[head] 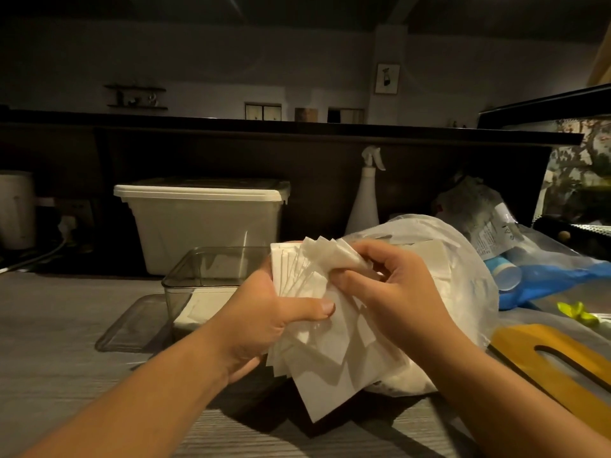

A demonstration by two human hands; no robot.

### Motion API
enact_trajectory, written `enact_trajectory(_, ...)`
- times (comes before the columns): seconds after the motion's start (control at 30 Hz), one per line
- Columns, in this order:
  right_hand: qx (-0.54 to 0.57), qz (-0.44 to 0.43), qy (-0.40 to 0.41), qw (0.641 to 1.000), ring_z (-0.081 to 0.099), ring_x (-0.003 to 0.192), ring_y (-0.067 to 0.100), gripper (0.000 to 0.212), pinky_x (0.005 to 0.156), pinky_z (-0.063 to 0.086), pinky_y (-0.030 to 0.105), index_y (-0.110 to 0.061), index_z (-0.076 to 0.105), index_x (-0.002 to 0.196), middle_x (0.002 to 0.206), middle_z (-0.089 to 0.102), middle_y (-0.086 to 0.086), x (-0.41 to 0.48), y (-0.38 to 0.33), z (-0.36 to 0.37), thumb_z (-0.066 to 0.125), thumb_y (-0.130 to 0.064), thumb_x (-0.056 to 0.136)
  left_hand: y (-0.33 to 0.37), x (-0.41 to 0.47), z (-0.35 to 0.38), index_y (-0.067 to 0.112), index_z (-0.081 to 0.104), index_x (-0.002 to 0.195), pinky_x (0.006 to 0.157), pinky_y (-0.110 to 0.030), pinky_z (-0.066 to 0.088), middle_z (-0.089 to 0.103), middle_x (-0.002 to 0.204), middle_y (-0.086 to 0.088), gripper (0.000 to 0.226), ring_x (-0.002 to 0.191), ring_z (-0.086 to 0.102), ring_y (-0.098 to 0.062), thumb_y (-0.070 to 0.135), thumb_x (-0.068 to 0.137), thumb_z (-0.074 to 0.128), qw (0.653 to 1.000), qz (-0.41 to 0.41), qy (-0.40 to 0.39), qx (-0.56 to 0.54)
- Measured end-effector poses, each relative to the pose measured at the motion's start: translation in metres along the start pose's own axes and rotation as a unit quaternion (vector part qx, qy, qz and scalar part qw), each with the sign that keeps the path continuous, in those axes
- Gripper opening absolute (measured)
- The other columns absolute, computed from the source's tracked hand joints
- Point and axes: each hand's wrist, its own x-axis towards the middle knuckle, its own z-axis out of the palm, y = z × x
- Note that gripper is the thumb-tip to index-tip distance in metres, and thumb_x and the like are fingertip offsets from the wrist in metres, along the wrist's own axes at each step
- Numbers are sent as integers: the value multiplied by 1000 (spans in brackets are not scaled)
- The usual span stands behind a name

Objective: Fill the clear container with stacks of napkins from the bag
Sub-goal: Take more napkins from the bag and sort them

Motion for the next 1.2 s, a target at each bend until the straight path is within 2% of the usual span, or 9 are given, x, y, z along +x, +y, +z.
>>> enact_trajectory(0.13, 22, 2, 39, 999, 66, 87, 0, 14, 72, 57, 21, -33, 71, 100, 90, 70, -20, 1, 2, -1, 73, -28, 87, 3, -3, 1, 36, 50, 127, 81, -39, 61, 74, 103, 0, 88, 102, 71, -21, -8, 57, 81, 999, 22, -35, 3)
enact_trajectory(0.27, 14, -6, 78, 997, 67, 87, 1, 15, 76, 60, 23, -31, 70, 99, 89, 71, -17, 1, 4, -2, 74, -29, 85, -3, 0, 1, 55, 43, 118, 84, -34, 59, 71, 102, 12, 97, 104, 68, -10, -16, 64, 81, 997, 22, -30, 75)
enact_trajectory(0.43, 34, 4, 98, 995, 67, 85, 0, 15, 77, 60, 23, -33, 68, 96, 90, 71, -16, 2, 2, -3, 75, -27, 84, -4, 0, 1, 45, 49, 109, 78, -22, 57, 71, 99, 11, 79, 98, 67, -5, -16, 68, 78, 994, 23, -29, 101)
enact_trajectory(0.57, 63, 6, 112, 992, 69, 89, 6, 17, 79, 61, 30, -26, 72, 102, 93, 73, -13, 4, 2, -4, 74, -26, 85, -2, 1, -2, 53, 46, 126, 88, -33, 57, 64, 120, 7, 99, 111, 64, -12, -20, 67, 77, 995, 57, -47, 66)
enact_trajectory(0.73, 123, 15, 136, 983, 71, 90, 12, 13, 77, 61, 30, -26, 72, 96, 91, 74, -11, 8, -1, -12, 69, -15, 91, -3, 2, -1, 51, 49, 132, 85, -38, 59, 67, 120, 2, 100, 111, 67, -21, -25, 71, 70, 996, 65, -57, 5)
enact_trajectory(0.83, 204, 56, 132, 968, 72, 92, 17, 16, 78, 60, 33, -20, 71, 98, 93, 74, -5, 9, -4, -15, 63, -7, 92, 3, 3, -2, 46, 54, 128, 72, -36, 61, 70, 112, -4, 95, 99, 71, -21, -27, 68, 67, 998, 56, -9, -34)
enact_trajectory(0.97, 209, 47, 150, 965, 70, 92, 20, 14, 83, 59, 40, -19, 68, 99, 91, 72, -5, 8, -8, -15, 61, -10, 91, 10, 3, -5, 37, 49, 131, 59, -23, 58, 68, 109, -2, 88, 86, 72, -10, -17, 64, 69, 995, 73, 51, -34)
enact_trajectory(1.1, 247, 67, 115, 960, 67, 99, 31, 14, 83, 56, 43, -16, 68, 89, 91, 71, 0, 7, -4, -15, 67, -21, 76, 12, 2, -9, 31, 50, 134, 58, -22, 57, 71, 106, 1, 90, 87, 72, -8, -3, 53, 72, 993, 77, 77, -43)
enact_trajectory(1.2, 289, 76, 80, 951, 64, 103, 39, 10, 85, 55, 50, -21, 68, 75, 91, 69, 2, 8, -5, -17, 63, -23, 67, 16, 2, -17, 22, 52, 135, 64, -26, 60, 70, 112, -5, 86, 100, 71, -19, -1, 53, 71, 989, 84, 98, -67)
